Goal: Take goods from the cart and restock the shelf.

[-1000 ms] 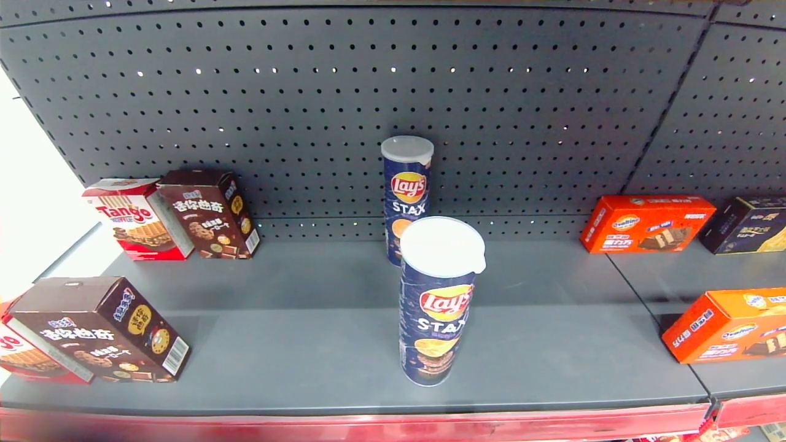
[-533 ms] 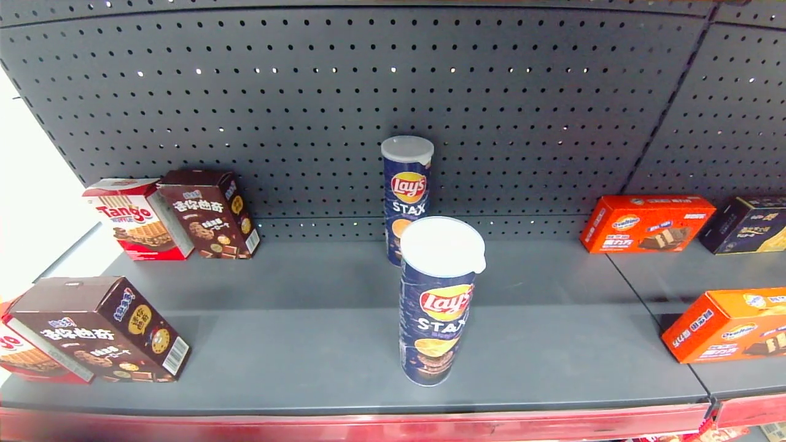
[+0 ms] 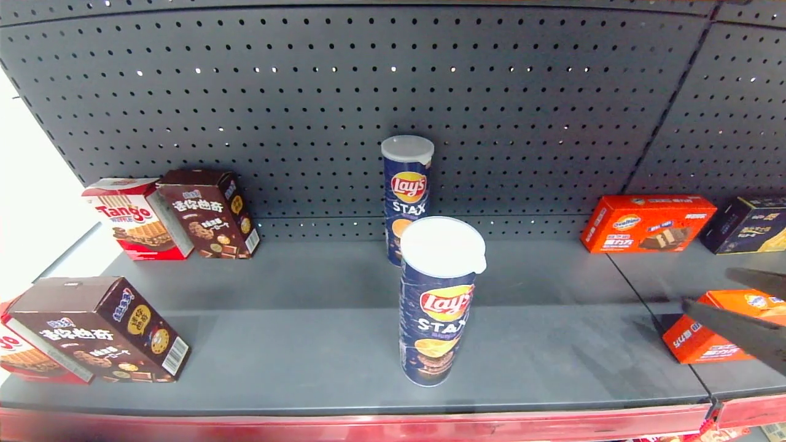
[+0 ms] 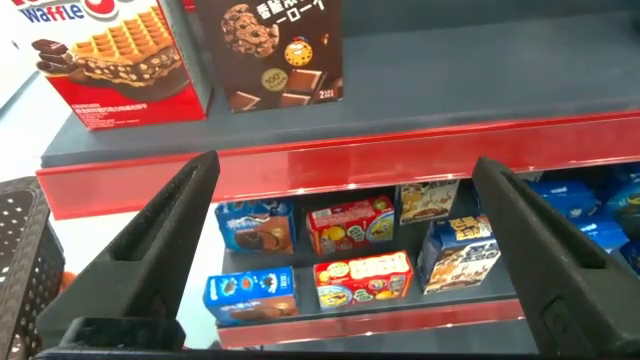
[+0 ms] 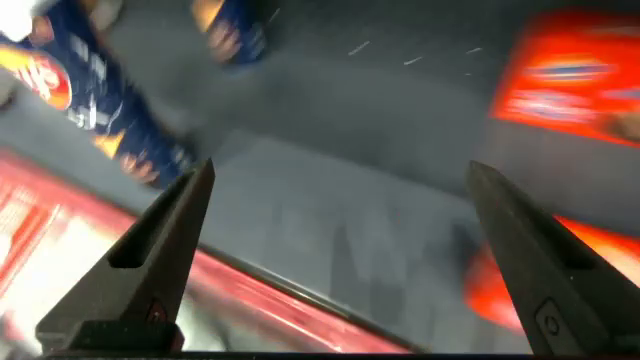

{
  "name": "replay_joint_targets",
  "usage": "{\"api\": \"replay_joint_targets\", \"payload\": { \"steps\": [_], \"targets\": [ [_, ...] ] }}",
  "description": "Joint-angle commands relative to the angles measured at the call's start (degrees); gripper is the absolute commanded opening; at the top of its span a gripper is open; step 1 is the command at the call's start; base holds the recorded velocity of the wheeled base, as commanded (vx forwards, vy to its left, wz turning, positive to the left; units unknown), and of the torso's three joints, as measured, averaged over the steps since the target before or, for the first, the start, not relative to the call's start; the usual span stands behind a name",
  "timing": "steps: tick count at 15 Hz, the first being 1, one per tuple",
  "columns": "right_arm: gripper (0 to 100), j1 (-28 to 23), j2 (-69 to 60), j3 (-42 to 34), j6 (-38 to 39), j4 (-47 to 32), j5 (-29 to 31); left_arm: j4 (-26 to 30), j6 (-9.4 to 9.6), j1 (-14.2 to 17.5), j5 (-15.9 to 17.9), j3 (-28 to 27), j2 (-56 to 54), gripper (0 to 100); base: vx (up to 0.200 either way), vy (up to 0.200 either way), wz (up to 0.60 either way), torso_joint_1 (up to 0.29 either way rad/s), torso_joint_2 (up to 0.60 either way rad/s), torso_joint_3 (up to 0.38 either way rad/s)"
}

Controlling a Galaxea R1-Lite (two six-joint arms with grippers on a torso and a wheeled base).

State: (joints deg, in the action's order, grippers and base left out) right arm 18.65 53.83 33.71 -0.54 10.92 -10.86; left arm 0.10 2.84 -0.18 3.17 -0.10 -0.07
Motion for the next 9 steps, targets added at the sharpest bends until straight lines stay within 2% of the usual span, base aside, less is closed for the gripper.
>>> {"api": "replay_joint_targets", "payload": {
  "steps": [1,6,7,9],
  "targets": [
    [100,6.7,10.7,1.0,-1.8,1.0,-0.1,0.0,0.06,0.0,0.0,0.0,0.2,100,0.000,0.000,0.00,0.000,0.00,0.000],
    [100,11.3,16.0,0.6,-1.6,1.4,1.7,0.0,0.24,0.0,0.1,0.0,0.2,100,0.000,0.000,0.00,0.000,0.00,0.000],
    [100,13.2,17.9,0.6,-1.1,3.8,4.6,0.0,0.32,0.0,0.1,0.0,0.2,100,0.000,0.000,0.00,0.000,0.00,0.000],
    [100,15.2,21.2,0.5,-0.6,8.4,6.3,0.0,0.32,0.0,0.1,0.0,0.2,100,0.000,0.000,0.00,0.000,0.00,0.000]
  ]
}}
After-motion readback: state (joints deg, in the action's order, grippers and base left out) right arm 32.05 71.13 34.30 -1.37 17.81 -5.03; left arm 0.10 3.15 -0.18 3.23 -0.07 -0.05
